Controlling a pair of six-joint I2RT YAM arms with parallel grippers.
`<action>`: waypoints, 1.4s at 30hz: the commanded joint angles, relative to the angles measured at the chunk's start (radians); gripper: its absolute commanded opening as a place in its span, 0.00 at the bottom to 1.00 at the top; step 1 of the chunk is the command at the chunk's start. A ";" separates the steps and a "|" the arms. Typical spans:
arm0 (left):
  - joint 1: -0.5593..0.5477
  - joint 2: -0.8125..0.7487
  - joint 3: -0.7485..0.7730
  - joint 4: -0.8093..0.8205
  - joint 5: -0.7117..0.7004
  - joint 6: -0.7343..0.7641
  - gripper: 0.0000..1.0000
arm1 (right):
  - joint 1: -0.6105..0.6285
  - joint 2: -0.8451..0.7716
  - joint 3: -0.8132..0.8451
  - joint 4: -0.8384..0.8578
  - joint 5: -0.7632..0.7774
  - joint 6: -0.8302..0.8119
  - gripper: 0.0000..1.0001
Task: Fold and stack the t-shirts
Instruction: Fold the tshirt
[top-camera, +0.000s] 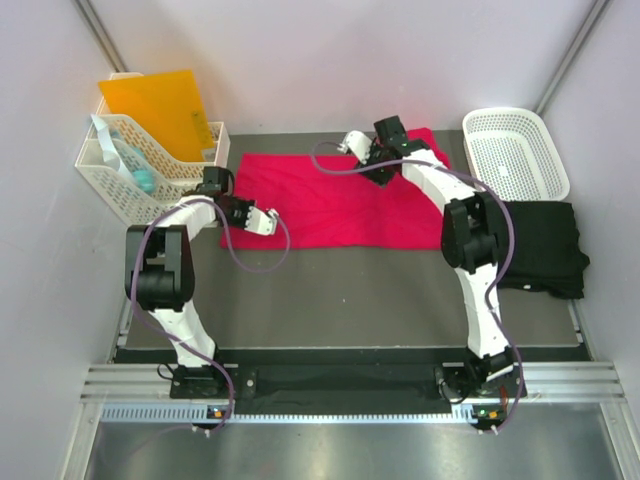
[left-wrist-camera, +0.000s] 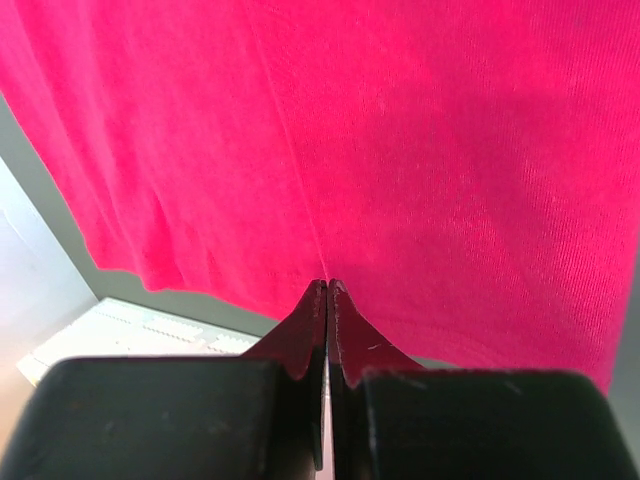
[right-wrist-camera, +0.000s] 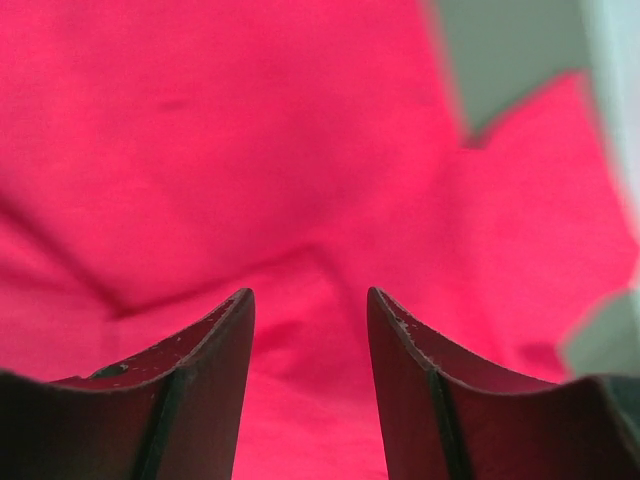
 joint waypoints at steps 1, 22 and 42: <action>-0.006 -0.018 0.003 0.004 0.029 0.002 0.00 | 0.023 -0.031 -0.041 -0.063 -0.065 0.047 0.49; -0.006 -0.048 -0.017 -0.004 0.033 -0.003 0.00 | -0.006 0.087 0.015 0.029 0.028 0.245 0.41; -0.008 -0.051 -0.013 0.000 0.024 -0.012 0.00 | -0.017 0.113 0.031 0.047 0.032 0.265 0.16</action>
